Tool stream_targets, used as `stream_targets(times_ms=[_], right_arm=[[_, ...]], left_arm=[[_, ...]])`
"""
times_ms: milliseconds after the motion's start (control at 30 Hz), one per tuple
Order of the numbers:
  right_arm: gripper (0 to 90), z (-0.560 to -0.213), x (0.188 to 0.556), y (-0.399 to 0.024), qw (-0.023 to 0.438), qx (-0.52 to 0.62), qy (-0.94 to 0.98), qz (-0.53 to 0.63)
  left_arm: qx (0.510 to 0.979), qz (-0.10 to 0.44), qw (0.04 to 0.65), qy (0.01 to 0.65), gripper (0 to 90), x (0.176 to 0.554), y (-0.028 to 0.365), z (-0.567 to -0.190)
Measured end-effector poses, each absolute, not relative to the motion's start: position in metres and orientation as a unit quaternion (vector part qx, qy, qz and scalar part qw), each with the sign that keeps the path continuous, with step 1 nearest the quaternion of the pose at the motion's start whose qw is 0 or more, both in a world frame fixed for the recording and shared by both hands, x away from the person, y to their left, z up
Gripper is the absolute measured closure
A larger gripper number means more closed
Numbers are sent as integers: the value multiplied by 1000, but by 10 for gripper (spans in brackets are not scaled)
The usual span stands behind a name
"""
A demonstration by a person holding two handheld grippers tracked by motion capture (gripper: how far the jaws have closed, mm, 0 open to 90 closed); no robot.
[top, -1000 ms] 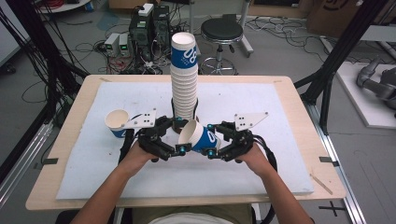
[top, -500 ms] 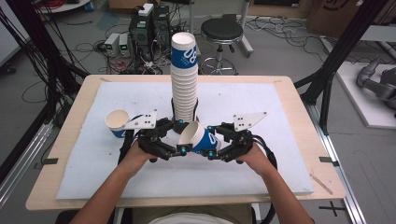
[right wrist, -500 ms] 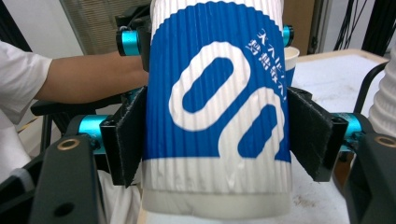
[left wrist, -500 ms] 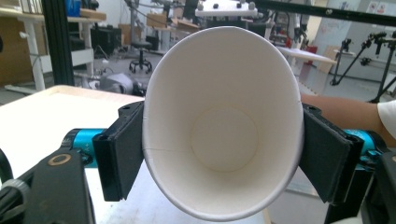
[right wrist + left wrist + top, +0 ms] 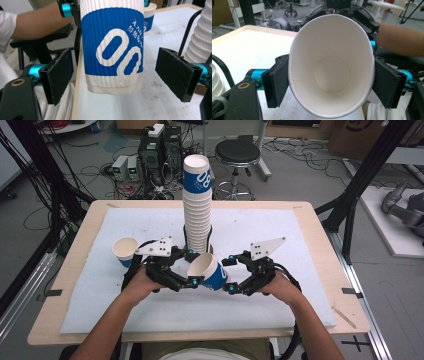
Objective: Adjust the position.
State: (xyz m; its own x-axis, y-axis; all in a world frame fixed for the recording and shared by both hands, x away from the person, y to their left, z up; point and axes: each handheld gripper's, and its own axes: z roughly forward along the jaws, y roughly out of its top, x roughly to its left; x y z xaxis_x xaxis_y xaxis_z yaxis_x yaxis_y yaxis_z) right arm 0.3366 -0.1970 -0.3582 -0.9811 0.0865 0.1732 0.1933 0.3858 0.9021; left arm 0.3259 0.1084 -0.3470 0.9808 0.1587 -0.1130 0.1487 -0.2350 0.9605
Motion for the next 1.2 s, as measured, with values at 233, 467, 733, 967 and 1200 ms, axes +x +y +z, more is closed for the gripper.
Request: stream_targets(times_ms=[233, 467, 733, 967, 1200], right_arm=[[153, -343, 340, -189, 40, -60, -864, -498], [153, -337, 343, -169, 42, -28, -892, -450], [154, -343, 348, -155, 60, -19, -904, -422], [167, -346, 348, -149, 72, -14, -906, -416], [266, -346, 349, -148, 86, -5, -903, -422]], left_arm=[[798, 8, 595, 97, 227, 325, 105, -347], [810, 13, 579, 90, 228, 323, 102, -346], [822, 12, 563, 81, 227, 322, 98, -348], [825, 5, 560, 74, 226, 321, 95, -349], [823, 5, 565, 68, 222, 320, 95, -349]])
